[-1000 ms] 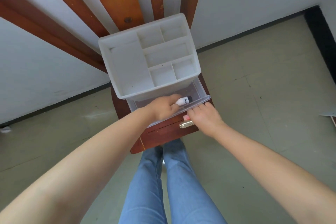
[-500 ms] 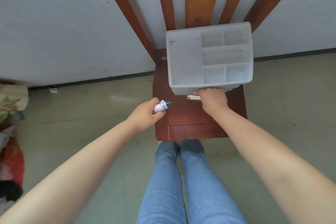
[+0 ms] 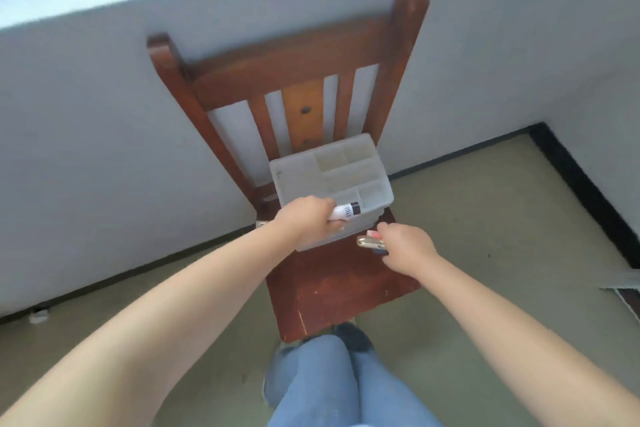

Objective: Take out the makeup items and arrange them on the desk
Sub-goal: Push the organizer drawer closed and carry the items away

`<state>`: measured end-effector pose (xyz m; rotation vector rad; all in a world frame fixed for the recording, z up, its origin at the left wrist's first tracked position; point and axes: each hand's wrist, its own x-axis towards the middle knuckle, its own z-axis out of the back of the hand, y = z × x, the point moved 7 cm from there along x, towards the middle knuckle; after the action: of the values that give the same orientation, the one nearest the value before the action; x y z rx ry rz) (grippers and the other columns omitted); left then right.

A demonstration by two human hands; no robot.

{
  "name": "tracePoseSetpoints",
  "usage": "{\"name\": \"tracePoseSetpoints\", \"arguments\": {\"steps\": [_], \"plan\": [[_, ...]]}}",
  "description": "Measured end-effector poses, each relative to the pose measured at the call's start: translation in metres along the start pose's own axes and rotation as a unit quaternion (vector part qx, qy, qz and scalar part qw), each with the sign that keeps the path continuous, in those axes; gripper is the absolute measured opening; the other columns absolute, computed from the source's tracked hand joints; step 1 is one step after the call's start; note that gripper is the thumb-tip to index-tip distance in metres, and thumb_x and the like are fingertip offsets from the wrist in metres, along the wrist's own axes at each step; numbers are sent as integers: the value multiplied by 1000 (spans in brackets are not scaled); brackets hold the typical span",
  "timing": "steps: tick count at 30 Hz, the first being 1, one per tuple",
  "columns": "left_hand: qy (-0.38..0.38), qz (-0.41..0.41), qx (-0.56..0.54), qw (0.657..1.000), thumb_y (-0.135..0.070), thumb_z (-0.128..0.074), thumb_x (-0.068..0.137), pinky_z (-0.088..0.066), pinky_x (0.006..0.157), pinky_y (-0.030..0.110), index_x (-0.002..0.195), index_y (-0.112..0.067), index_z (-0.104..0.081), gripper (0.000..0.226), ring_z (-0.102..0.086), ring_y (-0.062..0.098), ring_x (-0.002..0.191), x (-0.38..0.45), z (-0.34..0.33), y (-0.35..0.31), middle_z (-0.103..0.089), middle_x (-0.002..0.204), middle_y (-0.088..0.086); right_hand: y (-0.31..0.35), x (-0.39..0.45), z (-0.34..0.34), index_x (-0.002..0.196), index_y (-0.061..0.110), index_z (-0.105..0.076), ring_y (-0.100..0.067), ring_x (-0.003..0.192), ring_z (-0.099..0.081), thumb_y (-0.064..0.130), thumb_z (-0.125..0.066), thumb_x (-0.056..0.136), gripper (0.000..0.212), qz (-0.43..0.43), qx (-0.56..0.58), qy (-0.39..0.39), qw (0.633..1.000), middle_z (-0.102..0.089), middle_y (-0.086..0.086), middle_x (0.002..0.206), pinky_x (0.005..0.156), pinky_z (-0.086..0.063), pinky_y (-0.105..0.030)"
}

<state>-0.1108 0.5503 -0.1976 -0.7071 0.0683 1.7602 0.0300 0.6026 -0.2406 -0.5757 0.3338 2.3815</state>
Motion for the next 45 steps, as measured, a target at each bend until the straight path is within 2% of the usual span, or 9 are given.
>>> {"name": "tracePoseSetpoints", "arguments": {"steps": [6, 13, 18, 22, 25, 29, 37, 41, 45], "plan": [[-61, -188, 147, 969, -45, -46, 90, -38, 61, 31, 92, -12, -54, 34, -57, 28, 79, 7, 80, -122, -56, 82, 8, -73, -115, 74, 106, 11, -45, -28, 96, -59, 18, -52, 84, 25, -249, 19, -118, 961, -59, -6, 109, 63, -33, -29], [-100, -407, 256, 871, -15, -48, 92, -42, 76, 36, 112, -3, -50, 23, -52, 32, 104, -78, 72, -295, -49, 114, 15, -89, -325, 87, 108, 10, -44, -30, 96, -58, 15, -52, 83, 27, -518, 61, -211, 827, -58, -7, 107, 64, -34, -30], [-103, -547, 341, 758, -6, -42, 89, -41, 90, 38, 122, -2, -38, 33, -47, 32, 116, -215, 0, -418, -46, 124, 15, -54, -514, 44, 107, 10, -44, -30, 96, -57, 16, -54, 82, 27, -653, 70, -213, 723, -57, -8, 107, 65, -37, -32], [-123, -675, 362, 631, -8, -46, 88, -44, 79, 36, 121, -3, -39, 34, -54, 30, 110, -362, -79, -499, -53, 121, 12, -2, -664, 0, 108, 11, -46, -26, 94, -58, 17, -53, 82, 28, -731, 65, -201, 649, -58, -5, 107, 63, -37, -30], [-106, -754, 333, 556, -9, -45, 87, -36, 69, 32, 116, -5, -42, 29, -56, 30, 106, -484, -139, -550, -56, 117, 11, 51, -779, -41, 107, 12, -46, -27, 96, -59, 22, -54, 83, 27, -790, 61, -192, 579, -59, -6, 108, 64, -35, -29], [-91, -819, 316, 470, -5, -45, 86, -36, 68, 31, 115, -6, -44, 30, -59, 29, 103, -649, -229, -602, -59, 114, 10, 143, -926, -107, 107, 12, -47, -28, 95, -59, 30, -51, 87, 27, -852, 68, -164, 493, -60, -8, 107, 64, -35, -28], [-49, -904, 270, 327, -6, -45, 86, -44, 79, 34, 114, -9, -46, 28, -57, 29, 105, -935, -379, -643, -58, 116, 10, 299, -1162, -201, 109, 12, -45, -26, 98, -58, 20, -49, 87, 24, -941, 46, -43, 332, -60, -6, 108, 75, -28, -30], [-51, -935, 240, 256, -10, -45, 87, -44, 81, 35, 115, -7, -44, 28, -56, 31, 106, -1035, -440, -662, -57, 118, 12, 337, -1246, -264, 112, 12, -44, -25, 101, -57, 19, -49, 87, 26, -956, 83, -7, 282, -59, -6, 110, 83, -31, -33], [-73, -952, 223, 194, -13, -46, 88, -43, 79, 34, 116, -6, -44, 29, -55, 31, 107, -1117, -500, -710, -56, 118, 11, 346, -1333, -320, 112, 12, -45, -26, 100, -56, 22, -48, 87, 26, -966, 100, -13, 237, -59, -7, 109, 79, -31, -32]]}}
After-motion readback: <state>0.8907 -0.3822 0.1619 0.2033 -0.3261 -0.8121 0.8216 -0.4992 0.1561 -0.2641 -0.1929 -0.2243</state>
